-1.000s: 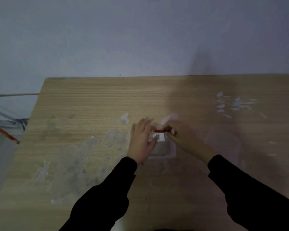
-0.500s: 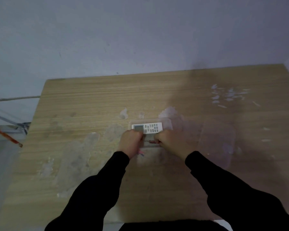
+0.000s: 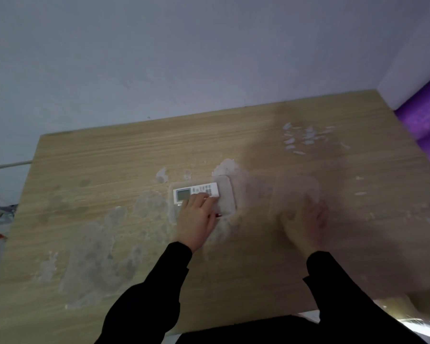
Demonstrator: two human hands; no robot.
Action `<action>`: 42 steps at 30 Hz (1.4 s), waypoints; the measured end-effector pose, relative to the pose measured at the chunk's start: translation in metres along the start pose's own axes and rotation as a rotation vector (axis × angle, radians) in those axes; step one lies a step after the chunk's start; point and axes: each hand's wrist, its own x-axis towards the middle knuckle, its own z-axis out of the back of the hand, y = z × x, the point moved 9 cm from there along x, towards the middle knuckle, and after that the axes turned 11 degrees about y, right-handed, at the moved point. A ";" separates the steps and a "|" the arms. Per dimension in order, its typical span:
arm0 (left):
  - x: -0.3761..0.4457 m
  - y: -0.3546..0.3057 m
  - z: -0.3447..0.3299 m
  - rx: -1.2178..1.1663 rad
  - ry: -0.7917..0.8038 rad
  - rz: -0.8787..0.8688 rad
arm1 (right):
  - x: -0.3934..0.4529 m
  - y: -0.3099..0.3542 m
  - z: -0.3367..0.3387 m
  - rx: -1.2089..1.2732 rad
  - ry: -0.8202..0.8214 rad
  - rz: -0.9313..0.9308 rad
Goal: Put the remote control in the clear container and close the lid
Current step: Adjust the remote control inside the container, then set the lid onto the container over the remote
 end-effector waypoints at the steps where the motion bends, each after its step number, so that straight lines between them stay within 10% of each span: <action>1: 0.000 -0.008 -0.003 -0.018 -0.006 -0.003 | 0.001 -0.011 -0.001 0.038 0.024 -0.047; 11: -0.010 -0.034 -0.015 -0.259 -0.062 0.077 | 0.005 -0.001 0.047 0.580 -0.221 0.280; 21: 0.007 0.000 0.001 -1.480 -0.116 0.484 | -0.090 0.134 0.032 0.182 -0.134 1.192; 24: -0.001 0.022 0.011 -1.440 -0.190 0.514 | -0.087 0.140 0.013 0.146 -0.067 1.200; 32: -0.033 0.070 0.003 -1.329 -0.267 0.635 | -0.018 0.101 -0.028 0.613 0.233 0.479; 37: -0.053 0.092 0.024 -0.540 -0.332 0.656 | -0.017 0.125 -0.035 0.534 0.241 0.523; 42: -0.060 0.100 0.012 -0.439 -0.300 0.682 | -0.019 0.143 -0.045 0.403 0.222 0.586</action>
